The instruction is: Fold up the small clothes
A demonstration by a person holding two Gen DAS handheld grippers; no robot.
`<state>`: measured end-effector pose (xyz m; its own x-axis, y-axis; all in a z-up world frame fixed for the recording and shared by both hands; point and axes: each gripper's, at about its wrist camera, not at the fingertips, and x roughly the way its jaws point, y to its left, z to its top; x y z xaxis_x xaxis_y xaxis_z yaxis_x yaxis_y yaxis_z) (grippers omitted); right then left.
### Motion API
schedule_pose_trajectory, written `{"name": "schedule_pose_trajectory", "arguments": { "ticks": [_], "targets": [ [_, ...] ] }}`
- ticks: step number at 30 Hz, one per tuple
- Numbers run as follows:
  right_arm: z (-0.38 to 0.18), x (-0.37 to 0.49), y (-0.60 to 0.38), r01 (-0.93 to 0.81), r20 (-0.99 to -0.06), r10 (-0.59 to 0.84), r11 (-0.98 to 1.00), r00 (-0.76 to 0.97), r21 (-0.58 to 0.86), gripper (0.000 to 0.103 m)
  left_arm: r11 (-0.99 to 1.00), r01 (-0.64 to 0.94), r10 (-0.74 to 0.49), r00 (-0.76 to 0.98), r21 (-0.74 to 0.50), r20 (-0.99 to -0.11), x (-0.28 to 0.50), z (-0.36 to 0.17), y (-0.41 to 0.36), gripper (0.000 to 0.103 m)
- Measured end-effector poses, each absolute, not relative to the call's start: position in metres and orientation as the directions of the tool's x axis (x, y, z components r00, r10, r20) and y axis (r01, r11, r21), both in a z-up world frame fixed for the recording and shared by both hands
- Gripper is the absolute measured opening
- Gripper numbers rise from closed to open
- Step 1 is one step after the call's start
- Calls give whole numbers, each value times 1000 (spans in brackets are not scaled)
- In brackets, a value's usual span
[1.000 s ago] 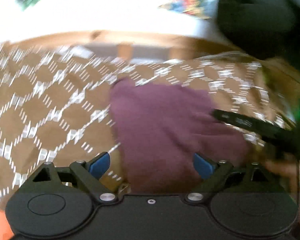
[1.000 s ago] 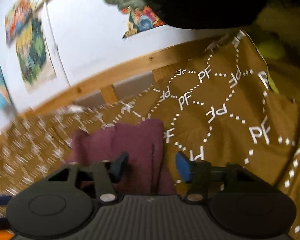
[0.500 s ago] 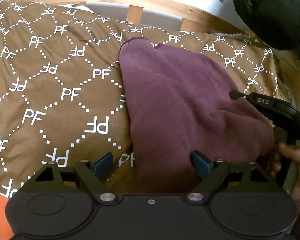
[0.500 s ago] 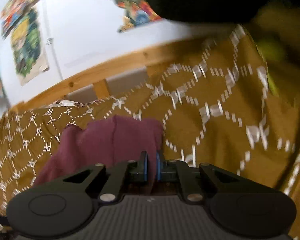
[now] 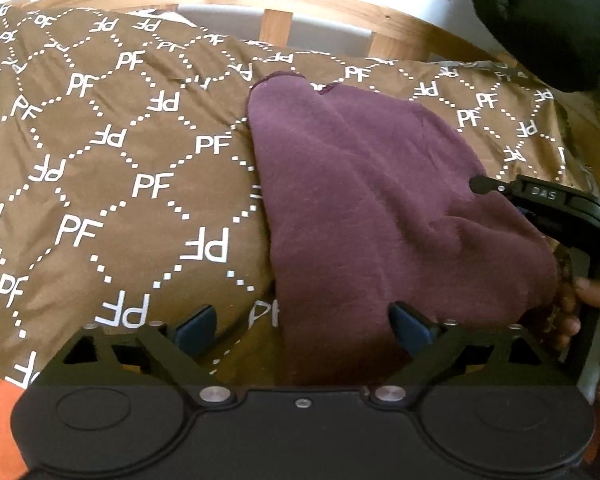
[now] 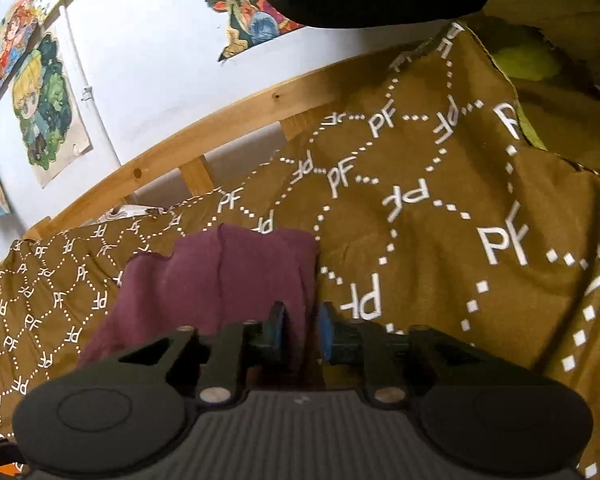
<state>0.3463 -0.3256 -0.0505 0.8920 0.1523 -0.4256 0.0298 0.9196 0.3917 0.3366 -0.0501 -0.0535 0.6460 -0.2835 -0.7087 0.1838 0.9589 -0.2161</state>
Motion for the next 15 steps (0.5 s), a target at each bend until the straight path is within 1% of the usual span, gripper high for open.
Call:
{"name": "schedule_pose_trajectory", "arguments": {
  "ticks": [2,3,5,7,8,9,10,11,12,13,15],
  "targets": [
    [-50,345,-329,36,-426,156,912,891,409,35,960,176,-278,645,-216,-712,337,-54,-50,98],
    [-50,345,-330,40,-428,152,912,891,408,39,962,171,-273,645,-213,-714,337,-54,-50,99],
    [-48,342,-332,48,-429,144,912,892,407,44,966,163,-260,647,-203,-717,337,-54,-50,102],
    [-44,339,-335,51,-424,149,903,893,427,48,967,160,-256,650,-200,-716,336,-54,-50,102],
    [-42,336,-338,46,-419,164,894,893,447,56,966,156,-256,651,-204,-715,336,-55,-50,102],
    [-40,334,-339,36,-412,181,885,893,465,70,966,150,-257,651,-210,-715,336,-56,-50,102],
    [-37,330,-341,23,-404,202,873,892,487,76,966,145,-257,652,-216,-714,335,-56,-49,102],
    [-35,325,-343,11,-392,224,858,892,513,85,965,142,-259,652,-221,-713,334,-57,-48,102],
    [-33,320,-343,-7,-377,251,839,891,544,89,964,141,-261,651,-224,-713,334,-57,-48,102],
    [-32,314,-343,-31,-364,286,821,887,570,90,964,141,-264,648,-227,-714,334,-57,-47,102],
    [-31,304,-340,-60,-364,334,802,869,594,99,961,139,-271,642,-238,-717,334,-58,-44,102]
  ]
}}
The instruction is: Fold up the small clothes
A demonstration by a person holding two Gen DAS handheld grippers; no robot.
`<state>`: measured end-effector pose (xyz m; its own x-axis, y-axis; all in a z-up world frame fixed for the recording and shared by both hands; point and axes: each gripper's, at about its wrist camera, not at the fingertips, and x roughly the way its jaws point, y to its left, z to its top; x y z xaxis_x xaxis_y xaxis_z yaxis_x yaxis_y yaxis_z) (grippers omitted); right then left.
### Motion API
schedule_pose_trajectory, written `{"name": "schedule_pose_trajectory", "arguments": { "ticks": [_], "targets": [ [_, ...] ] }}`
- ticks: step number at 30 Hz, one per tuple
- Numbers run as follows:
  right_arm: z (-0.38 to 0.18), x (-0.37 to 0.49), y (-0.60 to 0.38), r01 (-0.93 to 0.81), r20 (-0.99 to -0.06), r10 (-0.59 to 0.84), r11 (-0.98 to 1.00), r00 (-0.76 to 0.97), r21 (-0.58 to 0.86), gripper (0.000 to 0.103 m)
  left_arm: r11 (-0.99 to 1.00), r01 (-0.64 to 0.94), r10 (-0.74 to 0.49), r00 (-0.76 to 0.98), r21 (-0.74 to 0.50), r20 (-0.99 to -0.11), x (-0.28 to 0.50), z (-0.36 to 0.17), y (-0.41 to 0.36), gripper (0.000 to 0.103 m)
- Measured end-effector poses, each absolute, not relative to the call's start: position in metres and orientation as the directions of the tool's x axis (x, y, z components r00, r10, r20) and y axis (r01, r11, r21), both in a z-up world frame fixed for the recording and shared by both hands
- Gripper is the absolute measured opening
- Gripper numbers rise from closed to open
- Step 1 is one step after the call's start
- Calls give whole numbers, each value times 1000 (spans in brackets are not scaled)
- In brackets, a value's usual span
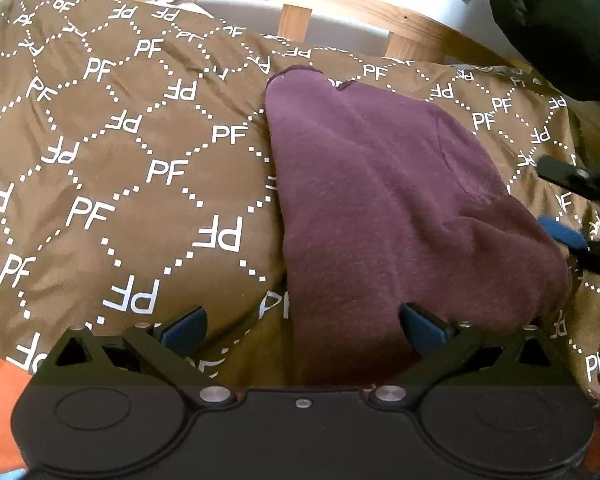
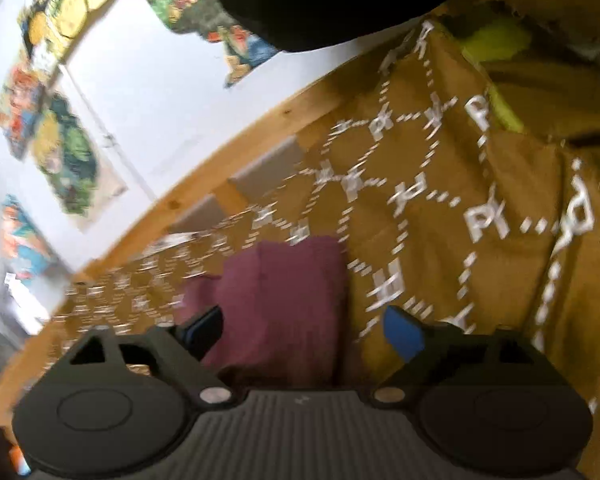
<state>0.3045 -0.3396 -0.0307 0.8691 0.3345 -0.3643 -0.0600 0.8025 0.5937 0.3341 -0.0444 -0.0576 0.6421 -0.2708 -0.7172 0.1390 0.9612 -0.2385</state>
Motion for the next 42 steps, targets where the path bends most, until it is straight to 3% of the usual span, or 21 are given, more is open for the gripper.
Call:
{"name": "schedule_pose_trajectory", "arguments": {
  "ticks": [6,7,9,11,13,15,17,19,25,28,29,30,34,40,41,42],
  "targets": [
    [-30,284,-310,-92,-496,320,898,807,430,99,952,126,-296,620,-280,-726,332,-58,-37,102],
    [-30,283,-306,-90,-525,299,918,797,385,96,951,130,-298,618,-280,-728,332,-58,-36,102],
    [-33,284,-302,-75,-577,239,953,781,294,72,950,148,-307,612,-276,-729,331,-58,-36,102],
    [-34,285,-307,-69,-594,233,956,770,286,67,948,167,-315,607,-271,-730,329,-59,-36,102],
    [-32,284,-314,-82,-553,277,933,786,351,67,950,184,-312,611,-254,-727,327,-59,-36,102],
    [-26,280,-320,-112,-470,302,914,830,390,76,950,196,-313,613,-244,-725,326,-60,-34,102],
    [-18,275,-323,-118,-397,268,924,878,363,84,946,208,-325,608,-250,-724,328,-60,-32,102],
    [-13,280,-324,-117,-346,230,940,910,319,82,942,217,-335,605,-255,-722,329,-60,-31,102],
    [-18,336,-306,-95,-350,161,975,923,200,42,929,249,-370,604,-275,-706,330,-65,-27,102],
    [-32,361,-298,-62,-424,145,977,894,202,24,920,261,-393,595,-293,-701,331,-69,-23,102],
    [-35,366,-295,-60,-429,139,979,893,193,12,916,260,-400,591,-304,-700,331,-71,-22,102],
    [-37,369,-293,-65,-423,137,982,896,180,8,912,259,-410,587,-318,-698,331,-72,-20,102],
    [-37,375,-295,-46,-378,98,989,921,144,6,902,292,-430,578,-316,-693,330,-76,-18,102],
    [-51,386,-322,-23,-403,164,943,901,332,8,905,387,-382,560,-176,-735,322,-80,-33,102],
    [-49,385,-326,-28,-397,181,932,900,361,13,901,403,-386,569,-163,-726,318,-78,-34,102],
    [-48,383,-331,-35,-389,207,914,898,405,29,887,422,-419,567,-186,-710,314,-76,-32,102]
  ]
}}
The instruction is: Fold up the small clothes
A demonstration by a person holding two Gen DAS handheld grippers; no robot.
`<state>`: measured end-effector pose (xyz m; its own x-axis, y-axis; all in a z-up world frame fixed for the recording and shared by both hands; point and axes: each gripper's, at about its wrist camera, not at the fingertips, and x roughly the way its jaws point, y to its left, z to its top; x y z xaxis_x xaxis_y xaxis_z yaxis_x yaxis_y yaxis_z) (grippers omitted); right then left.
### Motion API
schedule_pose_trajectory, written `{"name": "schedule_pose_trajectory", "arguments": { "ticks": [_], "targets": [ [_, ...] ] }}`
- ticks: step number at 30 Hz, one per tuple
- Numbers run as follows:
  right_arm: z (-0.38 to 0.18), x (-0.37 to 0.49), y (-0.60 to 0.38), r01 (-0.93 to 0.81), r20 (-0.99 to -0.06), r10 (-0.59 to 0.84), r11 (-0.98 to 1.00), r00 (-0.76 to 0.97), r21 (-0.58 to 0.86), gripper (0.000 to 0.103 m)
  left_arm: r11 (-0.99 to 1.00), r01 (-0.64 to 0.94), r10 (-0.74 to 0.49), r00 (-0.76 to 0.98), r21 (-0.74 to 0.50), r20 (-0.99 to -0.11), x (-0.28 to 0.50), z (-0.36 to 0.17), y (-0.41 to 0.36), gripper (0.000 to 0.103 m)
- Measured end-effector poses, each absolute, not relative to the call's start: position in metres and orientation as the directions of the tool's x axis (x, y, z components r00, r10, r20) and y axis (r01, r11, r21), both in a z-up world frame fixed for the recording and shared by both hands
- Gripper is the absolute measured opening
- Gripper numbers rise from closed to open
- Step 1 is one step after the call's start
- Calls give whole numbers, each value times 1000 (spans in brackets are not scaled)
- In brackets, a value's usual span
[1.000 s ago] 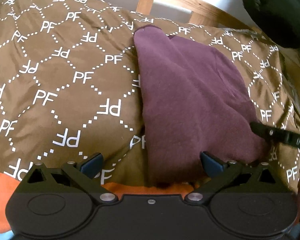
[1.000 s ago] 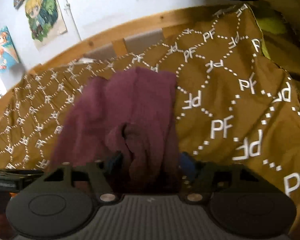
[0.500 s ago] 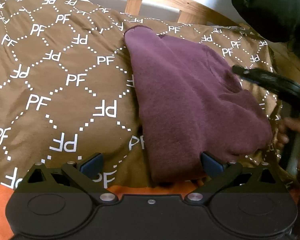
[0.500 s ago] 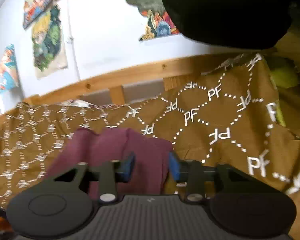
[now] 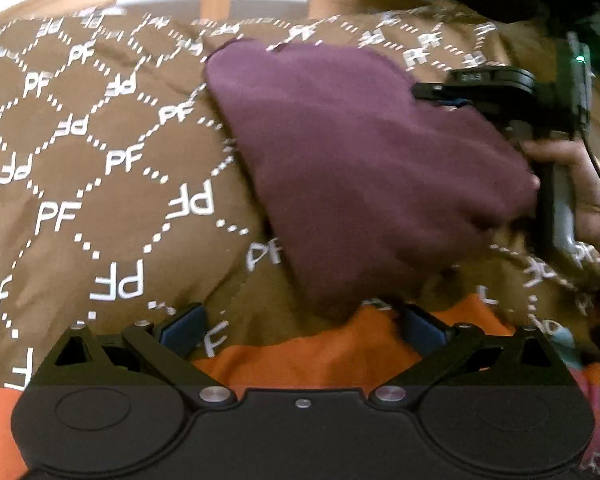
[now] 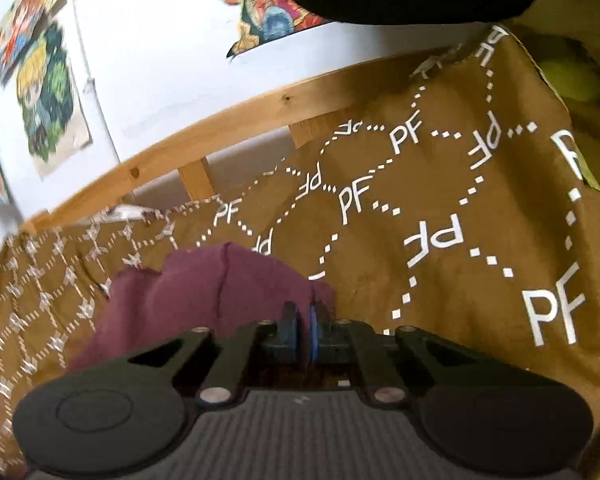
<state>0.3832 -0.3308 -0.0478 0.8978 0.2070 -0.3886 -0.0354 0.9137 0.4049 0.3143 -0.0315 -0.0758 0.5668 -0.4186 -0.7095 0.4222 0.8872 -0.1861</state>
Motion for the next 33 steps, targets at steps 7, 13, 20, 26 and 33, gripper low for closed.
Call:
{"name": "schedule_pose_trajectory", "arguments": {
  "ticks": [7,13,20,26,33],
  "targets": [
    [-60,376,-359,-41,-377,338,788,862,614,67,832,386,-554,572,-398,-604,318,-57,-2,102],
    [-67,378,-351,-22,-429,337,807,838,591,50,800,356,-595,574,-482,-562,368,-43,-13,102],
    [-50,374,-309,-55,-452,234,925,861,375,30,868,325,-496,548,-374,-674,381,-64,-36,98],
    [-33,363,-260,-103,-432,112,994,895,44,28,819,250,-566,506,-517,-651,377,-86,-10,93],
    [-25,354,-230,-131,-396,71,984,916,-125,28,823,245,-558,514,-512,-651,369,-88,-12,92]
  ]
}}
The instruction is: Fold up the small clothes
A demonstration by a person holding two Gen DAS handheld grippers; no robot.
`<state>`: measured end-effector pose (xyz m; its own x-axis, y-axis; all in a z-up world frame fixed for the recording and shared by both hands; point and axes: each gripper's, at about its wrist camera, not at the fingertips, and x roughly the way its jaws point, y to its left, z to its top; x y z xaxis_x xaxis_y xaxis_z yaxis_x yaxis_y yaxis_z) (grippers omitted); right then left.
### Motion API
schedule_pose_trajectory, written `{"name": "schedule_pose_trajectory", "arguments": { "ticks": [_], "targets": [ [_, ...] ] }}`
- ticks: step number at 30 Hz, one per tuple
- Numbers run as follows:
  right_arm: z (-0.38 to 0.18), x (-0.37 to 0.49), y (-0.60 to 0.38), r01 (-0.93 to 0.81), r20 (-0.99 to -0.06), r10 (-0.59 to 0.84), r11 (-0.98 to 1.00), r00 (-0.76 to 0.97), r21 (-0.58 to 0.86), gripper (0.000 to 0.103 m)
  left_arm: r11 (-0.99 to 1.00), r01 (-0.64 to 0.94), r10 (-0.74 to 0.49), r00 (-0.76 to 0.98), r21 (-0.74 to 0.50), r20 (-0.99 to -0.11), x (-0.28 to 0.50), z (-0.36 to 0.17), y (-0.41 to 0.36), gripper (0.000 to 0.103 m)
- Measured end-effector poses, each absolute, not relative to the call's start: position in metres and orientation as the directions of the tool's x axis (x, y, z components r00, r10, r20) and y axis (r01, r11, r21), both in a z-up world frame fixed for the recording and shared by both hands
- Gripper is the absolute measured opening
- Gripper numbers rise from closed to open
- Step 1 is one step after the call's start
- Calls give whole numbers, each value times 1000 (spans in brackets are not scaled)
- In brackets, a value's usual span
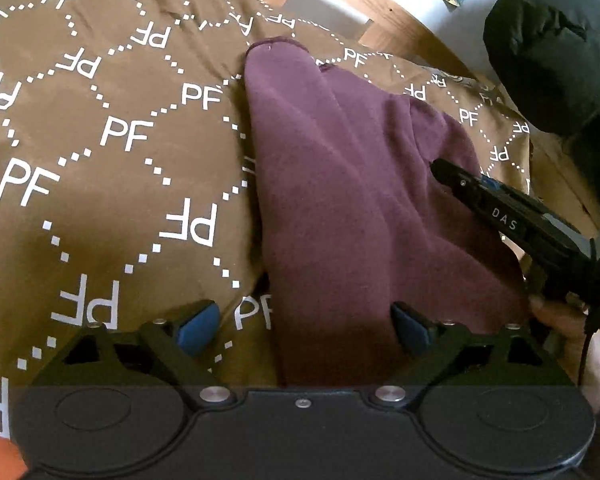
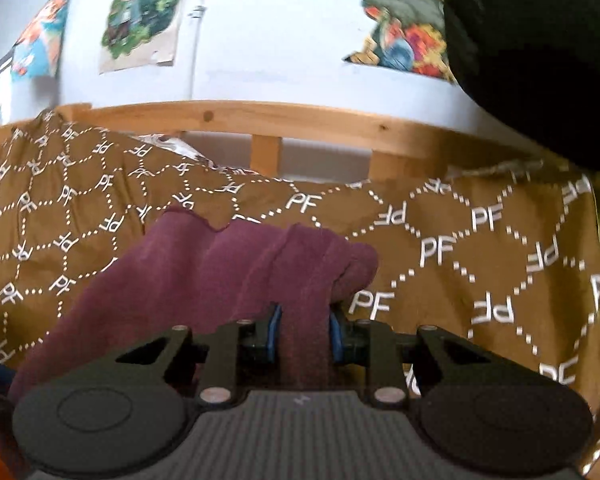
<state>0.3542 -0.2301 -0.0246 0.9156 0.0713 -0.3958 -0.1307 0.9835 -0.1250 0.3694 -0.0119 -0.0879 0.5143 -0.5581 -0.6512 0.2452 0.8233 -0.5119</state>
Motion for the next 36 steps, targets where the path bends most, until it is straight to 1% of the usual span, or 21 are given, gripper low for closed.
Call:
{"name": "schedule_pose_trajectory", "arguments": {
  "ticks": [2,3,4,5,6,7,9,11,13,14,15,16,17,18,20,27,29,31,33,36],
  "targets": [
    [-25,356,-233,-125,-403,71,986,912,-110,28,823,246,-558,517,-512,-649,370,-87,-11,92],
    [-26,358,-237,-113,-415,69,990,907,-83,32,823,247,-558,518,-511,-648,369,-87,-10,92],
    [-27,360,-243,-97,-427,67,994,902,-49,37,824,250,-558,519,-509,-648,369,-87,-11,92],
    [-28,362,-251,-78,-441,69,997,895,-2,52,824,252,-557,520,-507,-648,368,-88,-10,92],
    [-29,365,-259,-63,-455,83,996,887,59,63,824,255,-558,520,-506,-647,368,-88,-9,92],
    [-31,367,-268,-53,-466,103,992,879,118,66,823,257,-560,520,-507,-645,367,-88,-9,92],
    [-37,372,-287,-31,-484,158,965,861,259,77,818,261,-567,518,-513,-641,367,-89,-7,92],
    [-48,376,-308,-21,-482,245,906,841,424,80,813,266,-574,516,-519,-636,368,-90,-5,91],
    [-61,379,-327,-13,-441,330,813,835,583,80,809,268,-579,515,-524,-631,368,-90,-4,90],
    [-64,379,-332,-13,-424,348,785,836,620,77,808,270,-581,516,-524,-630,367,-91,-3,89],
    [-67,380,-336,-10,-416,359,767,836,642,66,807,273,-581,518,-523,-627,366,-91,-3,88],
    [-69,382,-336,-6,-420,364,762,831,648,59,806,275,-583,519,-524,-625,366,-91,-2,87],
    [-71,384,-336,-5,-426,370,760,825,650,50,802,275,-588,518,-530,-622,365,-91,-1,86],
    [-73,384,-334,-9,-429,379,758,820,652,45,797,274,-594,516,-538,-618,365,-92,1,84],
    [-73,383,-331,-12,-432,380,762,818,647,40,790,273,-603,512,-549,-612,365,-92,4,83],
    [-80,384,-336,4,-421,382,736,823,677,39,802,284,-590,511,-525,-625,367,-80,-6,83],
    [-82,382,-337,7,-419,381,733,825,680,39,798,296,-596,517,-525,-615,370,-74,-9,84],
    [-82,381,-338,8,-415,381,729,826,685,39,788,301,-606,531,-537,-592,373,-69,-11,91],
    [-82,378,-339,8,-413,382,726,827,688,39,787,299,-607,534,-539,-589,376,-67,-15,91],
    [-83,378,-338,9,-412,382,724,827,690,39,802,300,-591,524,-516,-614,381,-68,-25,91]
  ]
}}
